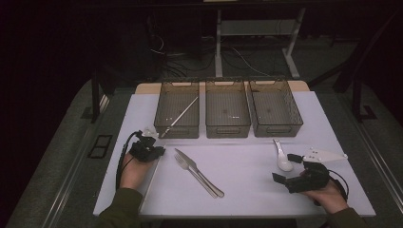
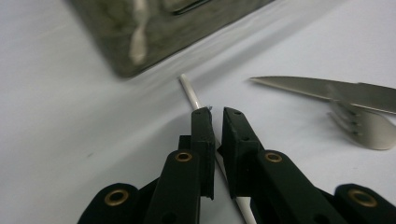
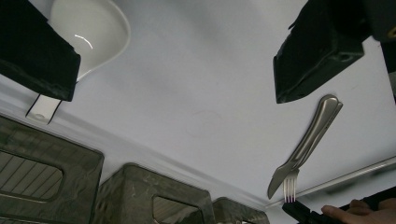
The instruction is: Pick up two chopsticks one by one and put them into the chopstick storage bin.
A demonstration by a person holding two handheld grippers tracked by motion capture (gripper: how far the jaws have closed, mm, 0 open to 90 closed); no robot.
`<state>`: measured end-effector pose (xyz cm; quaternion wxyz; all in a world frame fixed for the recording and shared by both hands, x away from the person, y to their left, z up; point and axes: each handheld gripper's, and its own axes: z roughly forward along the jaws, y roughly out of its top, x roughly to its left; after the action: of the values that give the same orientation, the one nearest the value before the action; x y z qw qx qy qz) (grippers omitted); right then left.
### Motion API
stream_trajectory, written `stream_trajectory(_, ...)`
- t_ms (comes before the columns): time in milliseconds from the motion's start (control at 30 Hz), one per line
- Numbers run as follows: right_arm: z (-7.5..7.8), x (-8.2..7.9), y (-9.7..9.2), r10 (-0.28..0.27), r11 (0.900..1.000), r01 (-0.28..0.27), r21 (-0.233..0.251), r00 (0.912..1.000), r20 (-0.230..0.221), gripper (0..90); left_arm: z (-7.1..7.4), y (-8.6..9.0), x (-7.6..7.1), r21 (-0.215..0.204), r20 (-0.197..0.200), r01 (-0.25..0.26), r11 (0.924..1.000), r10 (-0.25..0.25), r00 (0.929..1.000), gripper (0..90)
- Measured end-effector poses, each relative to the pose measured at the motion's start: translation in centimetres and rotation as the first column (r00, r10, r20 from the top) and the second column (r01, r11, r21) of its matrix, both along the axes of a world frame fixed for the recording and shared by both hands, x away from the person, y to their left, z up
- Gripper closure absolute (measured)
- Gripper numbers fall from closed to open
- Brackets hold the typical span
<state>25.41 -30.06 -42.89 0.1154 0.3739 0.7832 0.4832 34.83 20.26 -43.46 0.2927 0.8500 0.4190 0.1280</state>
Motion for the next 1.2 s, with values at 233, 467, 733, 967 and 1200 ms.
stream_trajectory(233,0.0,0.0,0.0,-0.003,1.0000,0.003,0.001,1.0000,-0.005,0.9,-0.1,-1.3,0.2,0.021,0.029,0.039,0.9990,-0.040,0.9988,84.2)
stream_trajectory(467,0.0,0.0,0.0,-0.003,1.0000,0.003,0.002,1.0000,-0.007,0.8,-0.1,-2.4,0.5,0.053,0.048,0.082,0.9952,-0.085,0.9952,85.7)
stream_trajectory(733,0.0,0.0,0.0,0.000,1.0000,0.000,0.003,1.0000,-0.003,0.8,0.0,-2.0,0.3,0.016,0.042,0.074,0.9971,-0.074,0.9964,84.4)
stream_trajectory(967,0.0,0.0,0.0,-0.001,1.0000,0.001,0.003,1.0000,-0.003,0.8,1.7,-0.7,-1.6,-0.071,0.081,0.056,0.9959,-0.050,0.9954,66.7)
stream_trajectory(1200,0.0,0.0,0.0,-0.001,1.0000,0.001,0.003,1.0000,-0.003,0.8,2.5,1.1,-4.8,-0.128,0.108,0.045,0.9907,-0.031,0.9936,49.6)
